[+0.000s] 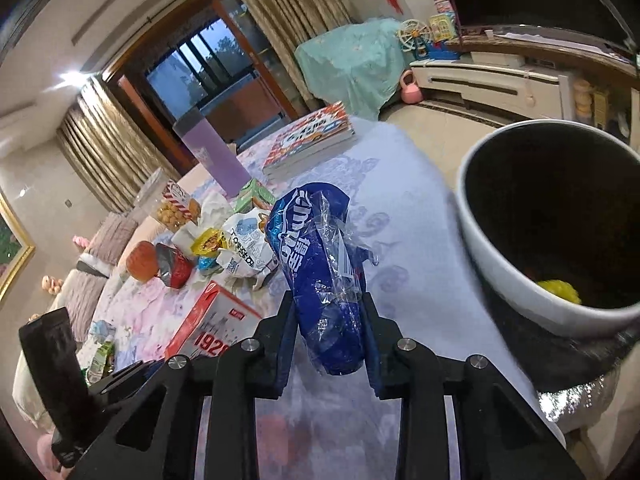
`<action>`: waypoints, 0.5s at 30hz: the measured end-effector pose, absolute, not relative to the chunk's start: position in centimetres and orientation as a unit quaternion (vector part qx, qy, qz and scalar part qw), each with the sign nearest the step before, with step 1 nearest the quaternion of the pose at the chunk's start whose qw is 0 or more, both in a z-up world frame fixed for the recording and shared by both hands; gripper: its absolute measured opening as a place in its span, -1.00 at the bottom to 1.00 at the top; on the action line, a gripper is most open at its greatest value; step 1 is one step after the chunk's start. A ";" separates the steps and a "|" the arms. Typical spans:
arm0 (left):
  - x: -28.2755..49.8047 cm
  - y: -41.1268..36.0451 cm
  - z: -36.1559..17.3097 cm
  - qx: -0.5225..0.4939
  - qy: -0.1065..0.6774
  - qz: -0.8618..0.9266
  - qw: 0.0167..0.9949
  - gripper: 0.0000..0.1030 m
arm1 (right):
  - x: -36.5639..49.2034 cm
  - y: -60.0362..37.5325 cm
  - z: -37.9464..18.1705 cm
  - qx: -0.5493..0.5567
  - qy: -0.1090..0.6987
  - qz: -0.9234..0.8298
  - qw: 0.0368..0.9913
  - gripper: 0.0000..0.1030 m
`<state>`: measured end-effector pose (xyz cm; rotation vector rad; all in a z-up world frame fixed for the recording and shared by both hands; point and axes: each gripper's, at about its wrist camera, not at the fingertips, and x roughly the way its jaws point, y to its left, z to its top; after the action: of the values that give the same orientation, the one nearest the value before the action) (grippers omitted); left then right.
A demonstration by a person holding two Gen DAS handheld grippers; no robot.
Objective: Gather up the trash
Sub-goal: 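Grasp the blue plastic bag with the right gripper, then carry the carton and blue bag over the bin and open both grippers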
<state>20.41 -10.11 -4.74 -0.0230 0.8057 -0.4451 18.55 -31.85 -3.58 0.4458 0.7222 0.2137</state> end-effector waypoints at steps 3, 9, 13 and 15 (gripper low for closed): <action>20.1 -11.5 -4.1 -0.008 0.384 -0.230 0.894 -0.36 | 17.3 -32.7 -3.0 0.221 0.343 0.095 0.908 -0.42; 19.9 -14.7 -2.8 0.003 0.374 -0.257 0.891 -0.36 | 15.5 -35.1 -2.2 0.229 0.329 0.067 0.914 -0.42; 19.8 -16.8 -2.1 0.012 0.367 -0.272 0.890 -0.36 | 14.7 -36.9 -2.1 0.234 0.325 0.047 0.915 -0.42; 19.7 -17.8 -1.8 0.017 0.365 -0.278 0.888 -0.37 | 14.4 -37.9 -2.0 0.237 0.322 0.037 0.916 -0.42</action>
<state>19.74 -17.76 -1.85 0.0357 0.7576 -0.5784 14.36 -37.94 -1.97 0.4886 0.6617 0.0752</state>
